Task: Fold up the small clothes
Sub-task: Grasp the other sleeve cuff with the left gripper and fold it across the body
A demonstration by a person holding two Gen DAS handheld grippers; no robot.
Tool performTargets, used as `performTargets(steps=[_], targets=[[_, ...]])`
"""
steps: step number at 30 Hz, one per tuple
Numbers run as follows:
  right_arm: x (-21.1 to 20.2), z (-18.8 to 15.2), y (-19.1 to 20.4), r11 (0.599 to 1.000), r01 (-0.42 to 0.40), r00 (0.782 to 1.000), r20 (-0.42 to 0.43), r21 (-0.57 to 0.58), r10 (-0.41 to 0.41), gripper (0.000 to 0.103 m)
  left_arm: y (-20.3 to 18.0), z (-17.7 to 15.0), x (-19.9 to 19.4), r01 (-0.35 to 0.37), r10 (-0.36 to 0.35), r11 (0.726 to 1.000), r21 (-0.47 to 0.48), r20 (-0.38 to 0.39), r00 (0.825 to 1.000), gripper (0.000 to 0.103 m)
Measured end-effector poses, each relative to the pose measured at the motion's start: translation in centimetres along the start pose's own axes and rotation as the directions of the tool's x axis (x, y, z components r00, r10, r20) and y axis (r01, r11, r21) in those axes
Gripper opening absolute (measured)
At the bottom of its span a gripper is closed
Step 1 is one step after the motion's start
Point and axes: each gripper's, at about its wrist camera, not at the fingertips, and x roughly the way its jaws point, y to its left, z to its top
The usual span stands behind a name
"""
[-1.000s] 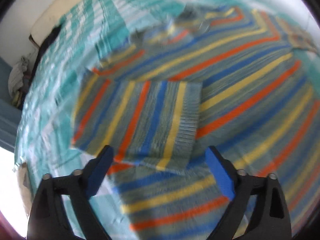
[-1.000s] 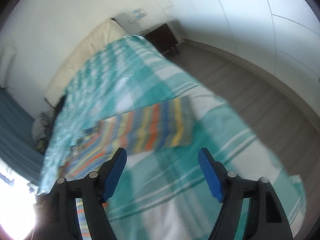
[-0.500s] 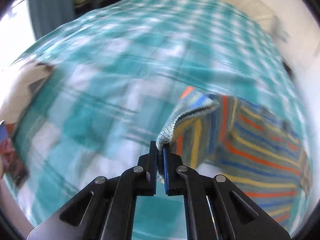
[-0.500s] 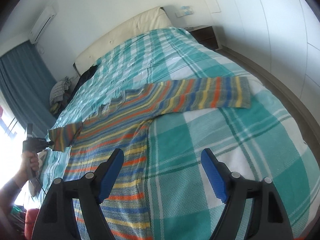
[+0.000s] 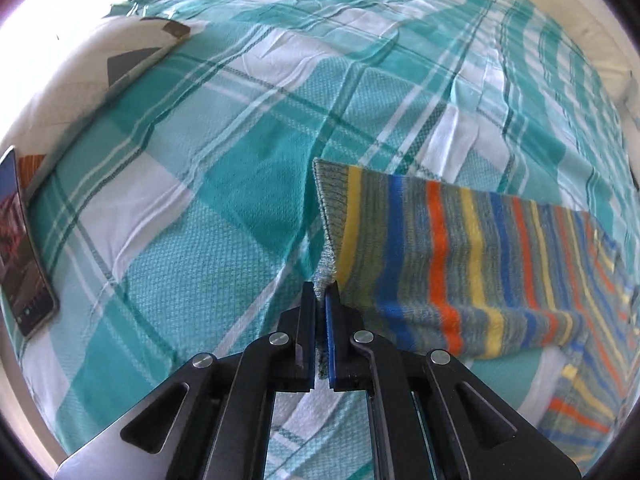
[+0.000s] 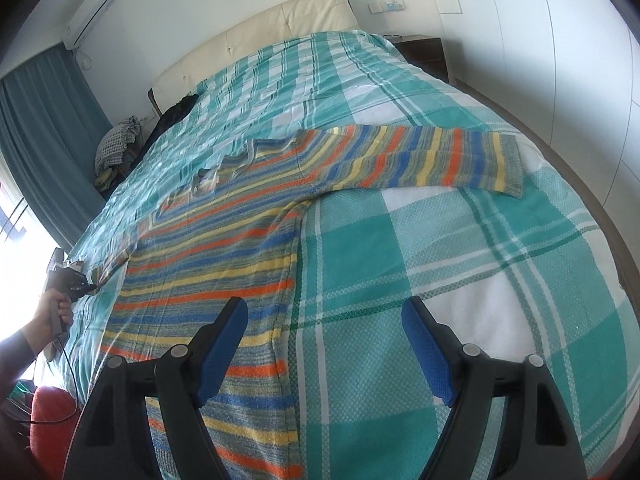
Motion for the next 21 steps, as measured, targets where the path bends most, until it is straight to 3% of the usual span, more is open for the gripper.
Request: performTargets(steps=[4,7,9,11,14,18,21], targets=[[0.4,-0.1,-0.2,1.0,0.014,1.0,-0.015,0.001,-0.014,0.079,0.0,0.1,0.0,-0.006,0.006,1.0,0.021,0.003,1.0,0.004],[0.7,-0.2,-0.2,0.999,0.035,0.999,-0.026,-0.001,-0.035,0.079,0.3,0.2,0.2,-0.033,0.033,0.998,0.045,0.002,0.999,0.012],[0.6,-0.2,-0.1,0.999,0.046,0.999,-0.024,-0.001,-0.046,0.079,0.4,0.0,-0.5,-0.069,0.069,0.996,0.064,0.014,0.998,0.028],[0.5,-0.3,0.0,0.999,0.049,0.999,-0.016,-0.002,-0.049,0.079,0.2,-0.7,-2.9,-0.088,0.08,0.992,0.089,0.091,0.993,0.05],[0.5,-0.2,0.1,0.998,0.058,0.998,-0.013,-0.008,-0.058,0.079,-1.9,-1.3,-6.5,-0.012,-0.017,0.988,0.151,0.187,0.982,0.072],[1.2,-0.3,0.2,0.997,0.07,0.997,-0.031,-0.016,-0.071,0.079,-8.1,-1.3,-9.2,0.138,-0.193,0.953,0.271,0.186,0.964,0.08],[1.3,-0.5,0.6,0.997,0.075,0.997,-0.033,-0.036,-0.076,0.079,-13.1,-1.3,-8.8,0.193,-0.256,0.924,0.331,0.158,0.954,0.085]])
